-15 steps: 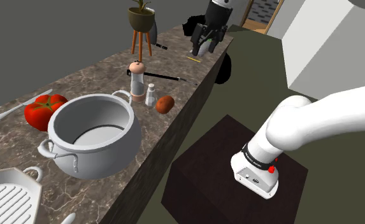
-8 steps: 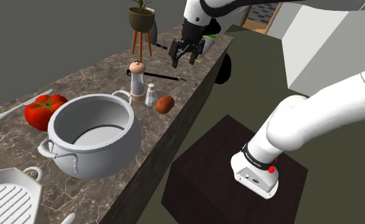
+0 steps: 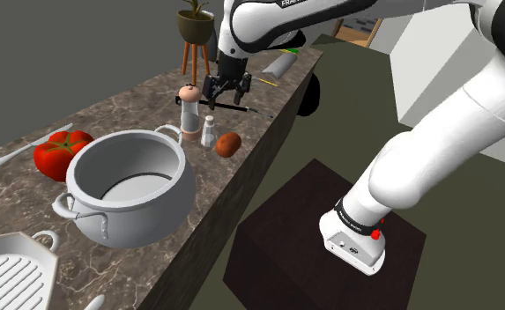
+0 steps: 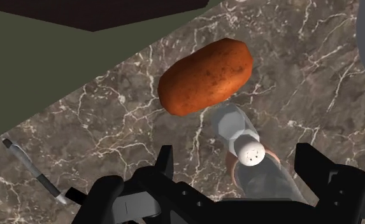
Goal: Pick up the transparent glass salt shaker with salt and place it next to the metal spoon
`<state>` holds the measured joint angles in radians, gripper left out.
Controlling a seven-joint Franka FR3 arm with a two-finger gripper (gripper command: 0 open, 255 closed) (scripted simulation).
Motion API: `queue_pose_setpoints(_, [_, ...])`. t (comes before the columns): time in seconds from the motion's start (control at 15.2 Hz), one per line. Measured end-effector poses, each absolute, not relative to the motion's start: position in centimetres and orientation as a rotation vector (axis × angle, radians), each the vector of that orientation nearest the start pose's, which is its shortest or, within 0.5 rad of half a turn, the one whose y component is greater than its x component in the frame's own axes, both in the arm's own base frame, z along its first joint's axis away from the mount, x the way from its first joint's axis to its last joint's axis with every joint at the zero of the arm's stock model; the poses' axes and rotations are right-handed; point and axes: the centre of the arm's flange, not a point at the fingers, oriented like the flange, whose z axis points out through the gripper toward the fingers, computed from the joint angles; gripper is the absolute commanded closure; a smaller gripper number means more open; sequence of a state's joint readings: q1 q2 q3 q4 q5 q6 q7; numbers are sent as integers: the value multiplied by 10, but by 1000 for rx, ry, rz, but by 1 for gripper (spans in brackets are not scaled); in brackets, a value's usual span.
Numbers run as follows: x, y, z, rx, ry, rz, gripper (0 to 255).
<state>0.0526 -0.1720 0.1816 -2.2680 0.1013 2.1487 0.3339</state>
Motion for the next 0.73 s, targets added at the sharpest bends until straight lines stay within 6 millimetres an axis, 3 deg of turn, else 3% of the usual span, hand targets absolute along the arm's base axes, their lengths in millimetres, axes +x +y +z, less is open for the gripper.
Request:
queue_pose_setpoints(0.26, [506,143,403,-3057,260,-31,0])
queue_pose_setpoints(0.73, [512,145,366,-3055,264,-28,0])
